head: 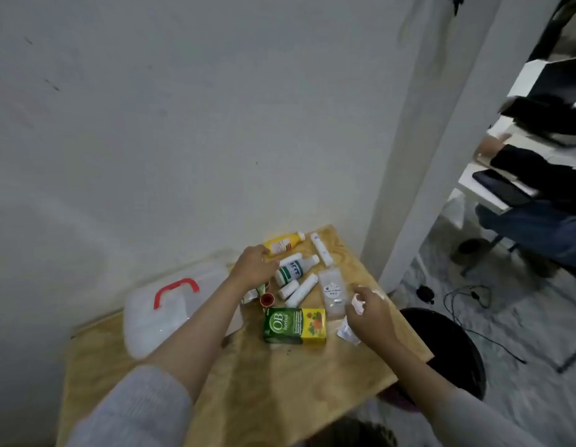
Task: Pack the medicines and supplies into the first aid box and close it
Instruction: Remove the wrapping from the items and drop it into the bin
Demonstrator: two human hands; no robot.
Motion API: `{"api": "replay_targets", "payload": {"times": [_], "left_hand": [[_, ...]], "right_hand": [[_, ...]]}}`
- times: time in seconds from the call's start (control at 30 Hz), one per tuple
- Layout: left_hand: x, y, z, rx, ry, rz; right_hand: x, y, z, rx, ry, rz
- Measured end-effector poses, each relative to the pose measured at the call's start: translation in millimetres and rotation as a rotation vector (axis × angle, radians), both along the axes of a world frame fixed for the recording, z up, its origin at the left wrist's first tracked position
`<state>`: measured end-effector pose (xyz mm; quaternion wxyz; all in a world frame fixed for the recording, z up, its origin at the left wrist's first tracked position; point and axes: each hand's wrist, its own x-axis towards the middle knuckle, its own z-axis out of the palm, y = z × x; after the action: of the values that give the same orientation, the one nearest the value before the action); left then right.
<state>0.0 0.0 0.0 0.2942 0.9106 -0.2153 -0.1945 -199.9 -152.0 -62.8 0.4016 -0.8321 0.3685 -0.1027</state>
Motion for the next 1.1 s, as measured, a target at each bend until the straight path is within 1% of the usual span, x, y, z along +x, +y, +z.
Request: {"api": "replay_targets", "payload": {"times": [0.03, 0.1, 0.13, 0.2, 0.27, 0.3, 0.37, 0.43, 0.5, 0.57, 0.67, 0.87, 1.0, 1.1], "left_hand": [[2.1, -2.0, -1.6, 0.034, 0.003, 0.027], [7.2, -4.4, -10.5, 0.118, 0.023, 0.111], [10.4, -5.1, -18.5, 0.154, 0.059, 0.14], [13.4, -8.5, -32.5, 0.246, 0.082, 0.144], [14.4, -11.3, -43.8, 0.382, 0.047, 0.12], [15.7, -12.6, -49.8, 0.418, 0.031, 0.12], [14.6, -15.4, -58.7, 0.428, 0.054, 0.139], [15.4, -16.7, -71.7, 0.366, 0.09, 0.193], [16.7, -16.5, -83.9, 0.259, 0.117, 0.285], [13.8, -15.9, -87.5, 0.17, 0.109, 0.372], [5.1, -15.9, -81.7, 0.09, 0.087, 0.468], [-4.9, -18.7, -74.7, -0.009, 0.051, 0.603], [-11.3, -20.4, -64.1, -0.04, -0.013, 0.613], [-19.1, -20.1, -55.1, -0.098, -0.06, 0.609]], "right_hand": [[-1.6, -2.9, -6.9, -0.028, 0.011, -0.02], [-5.5, -7.0, -16.9, -0.089, 0.096, -0.052], [-8.8, -7.3, -20.5, -0.081, 0.134, -0.074], [-11.1, -11.0, -31.8, -0.104, 0.179, -0.115], [-11.7, -10.8, -35.7, -0.138, 0.179, -0.141], [-12.3, -10.2, -39.0, -0.153, 0.179, -0.144], [-13.1, -8.4, -40.2, -0.13, 0.178, -0.153], [-13.3, -9.9, -39.8, -0.106, 0.169, -0.175], [-14.4, -12.6, -42.3, -0.103, 0.18, -0.187], [-14.6, -15.1, -45.7, -0.123, 0.195, -0.185], [-14.8, -15.6, -42.1, -0.132, 0.247, -0.227], [-15.1, -23.3, -42.3, -0.067, 0.234, -0.221], [-12.9, -28.5, -39.8, 0.084, 0.037, -0.17], [-9.7, -31.6, -36.9, 0.132, -0.038, -0.125]]}}
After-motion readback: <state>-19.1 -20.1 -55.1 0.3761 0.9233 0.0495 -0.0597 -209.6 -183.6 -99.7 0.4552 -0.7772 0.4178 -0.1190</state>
